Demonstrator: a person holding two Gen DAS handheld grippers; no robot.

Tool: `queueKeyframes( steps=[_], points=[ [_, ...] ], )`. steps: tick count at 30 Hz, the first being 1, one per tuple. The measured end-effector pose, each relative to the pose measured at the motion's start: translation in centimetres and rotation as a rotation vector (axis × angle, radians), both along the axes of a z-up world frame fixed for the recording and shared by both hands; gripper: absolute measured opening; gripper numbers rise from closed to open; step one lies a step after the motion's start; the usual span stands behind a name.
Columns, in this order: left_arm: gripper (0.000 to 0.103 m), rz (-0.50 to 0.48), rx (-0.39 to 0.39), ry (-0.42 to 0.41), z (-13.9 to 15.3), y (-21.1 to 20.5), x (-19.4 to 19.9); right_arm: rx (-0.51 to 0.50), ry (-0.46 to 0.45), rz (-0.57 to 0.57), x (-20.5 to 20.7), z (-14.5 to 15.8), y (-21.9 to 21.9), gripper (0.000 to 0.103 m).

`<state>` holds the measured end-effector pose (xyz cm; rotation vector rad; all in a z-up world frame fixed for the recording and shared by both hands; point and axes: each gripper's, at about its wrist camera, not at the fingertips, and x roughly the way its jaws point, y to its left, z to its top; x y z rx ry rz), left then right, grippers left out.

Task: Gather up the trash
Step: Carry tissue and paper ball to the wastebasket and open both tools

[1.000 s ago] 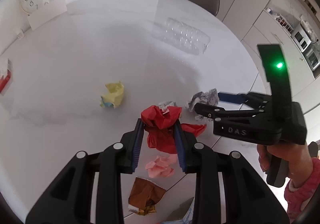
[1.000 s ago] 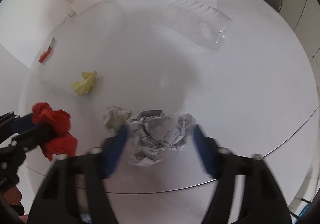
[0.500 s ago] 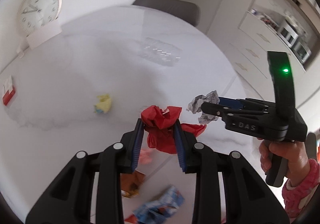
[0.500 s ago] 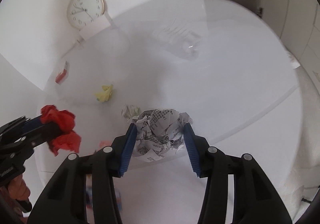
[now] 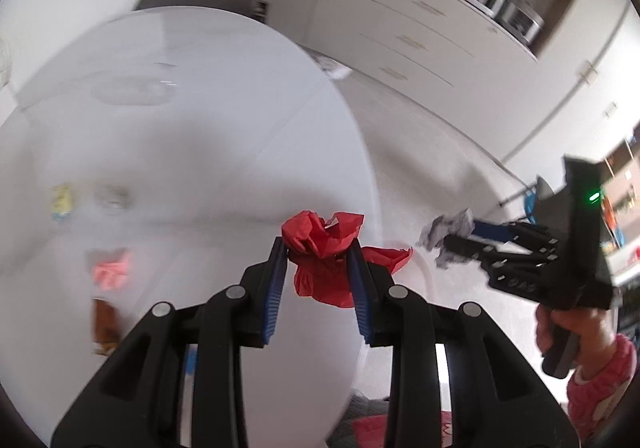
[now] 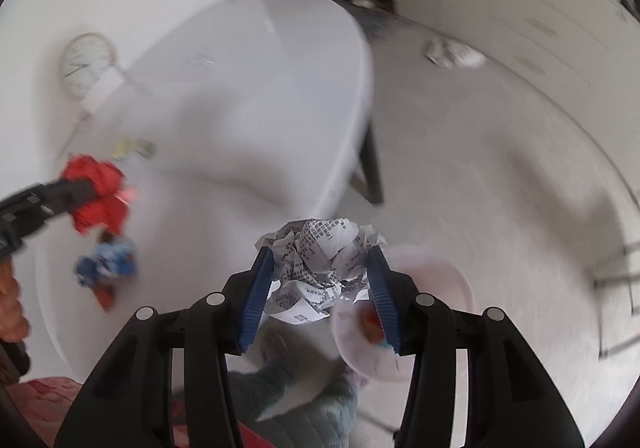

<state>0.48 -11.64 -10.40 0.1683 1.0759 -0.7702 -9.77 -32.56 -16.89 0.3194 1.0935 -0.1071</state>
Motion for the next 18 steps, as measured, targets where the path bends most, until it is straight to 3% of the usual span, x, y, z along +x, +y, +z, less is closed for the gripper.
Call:
queueKeyframes(
  steps=[5, 11, 14, 15, 18],
  points=[
    [0.030, -0.074, 0.016, 0.040, -1.2, -4.4, -2.5, 0.028, 0.103, -0.068, -3.3, -6.8, -3.5, 0.049],
    [0.030, -0.142, 0.048, 0.035, -2.2, -8.8, -5.1, 0.061, 0.210, -0.085, -4.3, -14.3, -5.6, 0.049],
    [0.030, -0.149, 0.059, 0.036, -2.4, -10.3, -5.7, 0.064, 0.239, -0.080, -4.4, -16.4, -6.0, 0.053],
    [0.030, -0.151, 0.063, 0.035, -2.6, -10.6, -5.9, 0.070, 0.241, -0.077, -4.3, -16.7, -6.2, 0.055],
    [0.030, -0.153, 0.072, 0.033, -2.9, -11.2, -6.1, 0.080, 0.242, -0.081, -4.4, -17.0, -6.4, 0.074]
  ],
)
